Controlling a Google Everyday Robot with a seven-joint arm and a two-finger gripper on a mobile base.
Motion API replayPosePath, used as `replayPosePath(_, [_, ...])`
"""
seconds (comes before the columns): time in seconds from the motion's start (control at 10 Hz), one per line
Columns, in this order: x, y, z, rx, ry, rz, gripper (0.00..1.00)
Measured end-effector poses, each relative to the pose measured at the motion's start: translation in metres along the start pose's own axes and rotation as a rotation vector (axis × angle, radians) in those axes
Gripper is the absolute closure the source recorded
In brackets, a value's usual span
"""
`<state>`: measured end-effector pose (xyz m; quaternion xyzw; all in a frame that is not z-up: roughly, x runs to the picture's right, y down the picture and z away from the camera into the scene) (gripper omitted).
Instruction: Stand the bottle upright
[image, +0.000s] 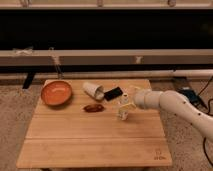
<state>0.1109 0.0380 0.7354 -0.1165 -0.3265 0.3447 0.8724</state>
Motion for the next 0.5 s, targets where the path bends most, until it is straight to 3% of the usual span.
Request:
replayPosePath(0.2, [-0.0047,-0.0018,-0.0081,-0.028,-0.003,-0.003,0.20])
replayPosePath(0.5, [-0.0044,-0.0018,-0.0085,-0.031,-0.003,-0.001,0.20])
